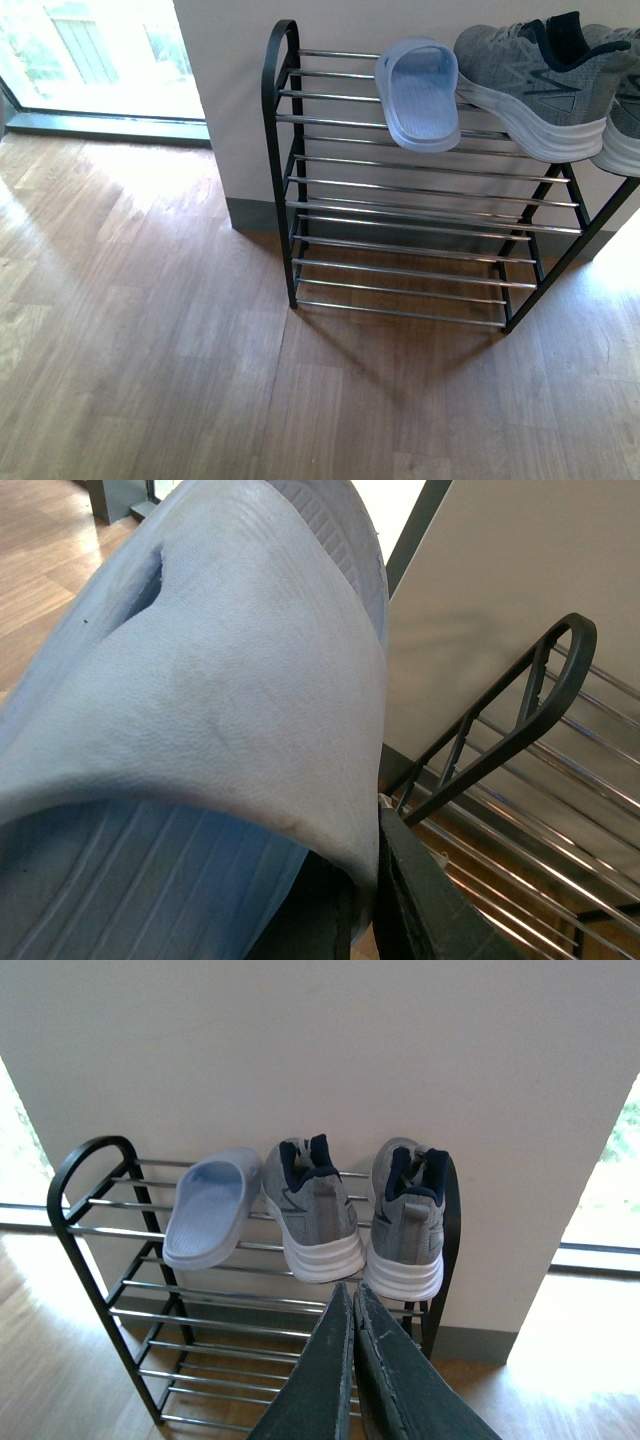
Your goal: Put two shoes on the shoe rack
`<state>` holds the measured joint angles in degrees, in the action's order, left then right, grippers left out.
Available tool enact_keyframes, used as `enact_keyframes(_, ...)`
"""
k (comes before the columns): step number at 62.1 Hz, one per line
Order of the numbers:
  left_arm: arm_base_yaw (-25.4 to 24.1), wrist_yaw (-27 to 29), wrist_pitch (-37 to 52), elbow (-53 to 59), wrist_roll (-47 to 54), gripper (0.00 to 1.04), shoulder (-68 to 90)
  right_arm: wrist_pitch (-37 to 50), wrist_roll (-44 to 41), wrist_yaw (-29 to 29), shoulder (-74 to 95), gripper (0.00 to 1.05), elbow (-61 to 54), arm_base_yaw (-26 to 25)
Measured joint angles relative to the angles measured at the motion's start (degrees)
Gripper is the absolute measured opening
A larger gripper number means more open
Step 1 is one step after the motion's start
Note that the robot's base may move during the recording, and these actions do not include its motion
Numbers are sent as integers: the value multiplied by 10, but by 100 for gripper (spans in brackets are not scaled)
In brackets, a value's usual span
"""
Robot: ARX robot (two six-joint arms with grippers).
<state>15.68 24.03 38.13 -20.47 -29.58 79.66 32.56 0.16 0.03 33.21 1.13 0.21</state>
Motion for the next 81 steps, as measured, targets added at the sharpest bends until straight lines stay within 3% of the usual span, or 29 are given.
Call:
enact_keyframes(30, 0, 0, 0, 0, 0, 2, 0, -134, 0, 0, -141, 2, 0, 0)
enact_keyframes(64, 0, 0, 0, 0, 0, 2, 0, -223, 0, 0, -230, 2, 0, 0)
enact_keyframes(69, 0, 0, 0, 0, 0, 2, 0, -316, 0, 1, -307, 2, 0, 0)
enact_keyframes(81, 0, 0, 0, 0, 0, 2, 0, -324, 0, 0, -329, 2, 0, 0)
